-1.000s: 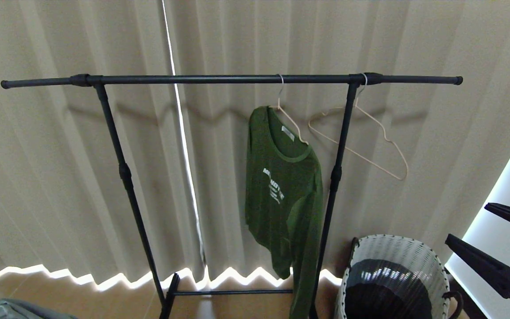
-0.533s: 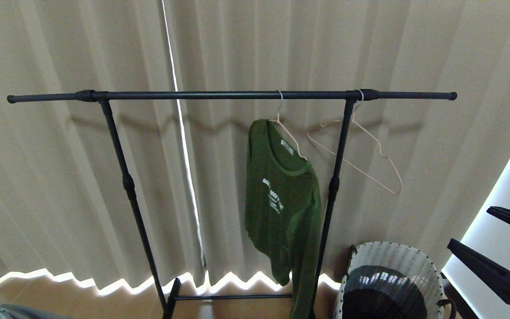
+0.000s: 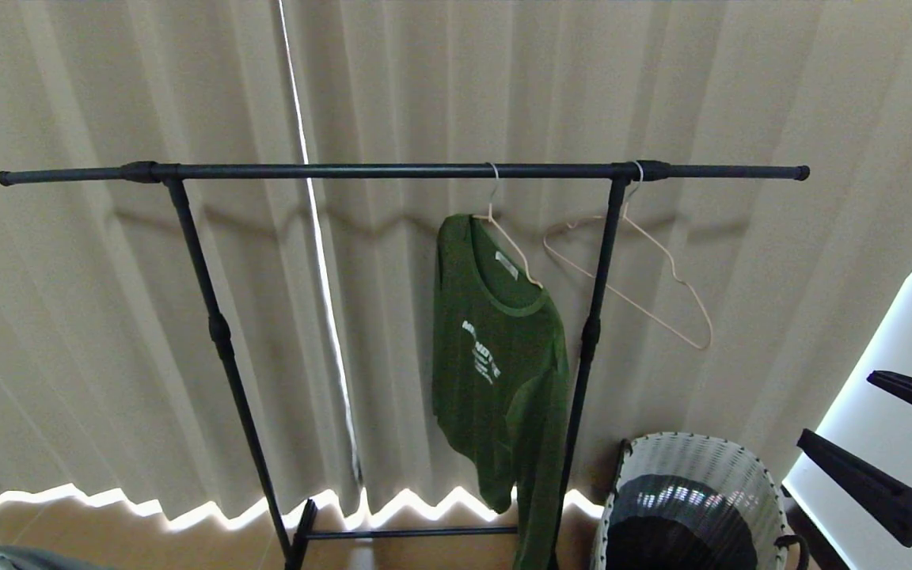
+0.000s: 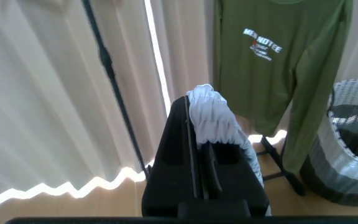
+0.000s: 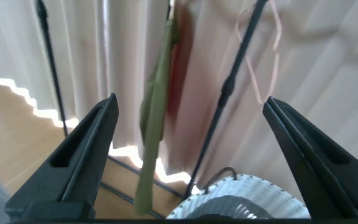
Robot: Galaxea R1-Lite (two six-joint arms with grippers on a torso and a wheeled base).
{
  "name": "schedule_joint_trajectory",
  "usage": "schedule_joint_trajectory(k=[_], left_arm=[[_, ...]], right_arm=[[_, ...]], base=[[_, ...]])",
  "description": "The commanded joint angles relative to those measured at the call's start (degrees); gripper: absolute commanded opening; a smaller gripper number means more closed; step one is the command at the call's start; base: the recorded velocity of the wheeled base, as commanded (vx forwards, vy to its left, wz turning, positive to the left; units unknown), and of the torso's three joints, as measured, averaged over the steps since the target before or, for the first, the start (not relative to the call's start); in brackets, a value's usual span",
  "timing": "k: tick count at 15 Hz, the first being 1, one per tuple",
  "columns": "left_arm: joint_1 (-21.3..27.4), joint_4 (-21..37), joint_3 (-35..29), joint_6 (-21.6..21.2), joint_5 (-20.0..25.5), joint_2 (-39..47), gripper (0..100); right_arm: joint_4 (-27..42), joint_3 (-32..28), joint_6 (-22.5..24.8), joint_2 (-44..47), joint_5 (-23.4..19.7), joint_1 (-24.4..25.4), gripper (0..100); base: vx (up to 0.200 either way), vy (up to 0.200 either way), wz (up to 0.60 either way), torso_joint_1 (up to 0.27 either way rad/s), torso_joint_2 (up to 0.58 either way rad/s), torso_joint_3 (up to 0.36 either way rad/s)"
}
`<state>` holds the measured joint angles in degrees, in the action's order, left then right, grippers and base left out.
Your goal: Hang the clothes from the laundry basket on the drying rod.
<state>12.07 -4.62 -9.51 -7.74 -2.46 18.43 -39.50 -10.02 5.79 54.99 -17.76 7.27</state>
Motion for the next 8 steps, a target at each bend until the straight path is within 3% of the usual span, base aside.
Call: schedule_joint_trajectory(k=[1, 2, 8], left_arm=[[-0.1, -0.2, -0.1, 0.0, -0.1, 0.1, 0], [-0.1, -0.3, -0.1, -0.1, 0.0, 0.0, 0], [0.1, -0.4, 0.2, 0.0, 0.0, -0.1, 0]], right_arm=[[-0.1, 0.0, 0.0, 0.0, 0.0, 0.0, 100], [-0.1, 0.0, 0.0, 0.1, 0.0, 0.0, 100], [0.0, 0.0, 0.0, 0.2, -0.1, 0.0, 100]], base=[[0.0, -0.2, 0.0, 0.007, 0.0, -0.007], [0.0, -0.2, 0.0, 0.007, 0.01, -0.002], [0.0, 0.0, 0.0, 0.0, 0.0, 0.0]])
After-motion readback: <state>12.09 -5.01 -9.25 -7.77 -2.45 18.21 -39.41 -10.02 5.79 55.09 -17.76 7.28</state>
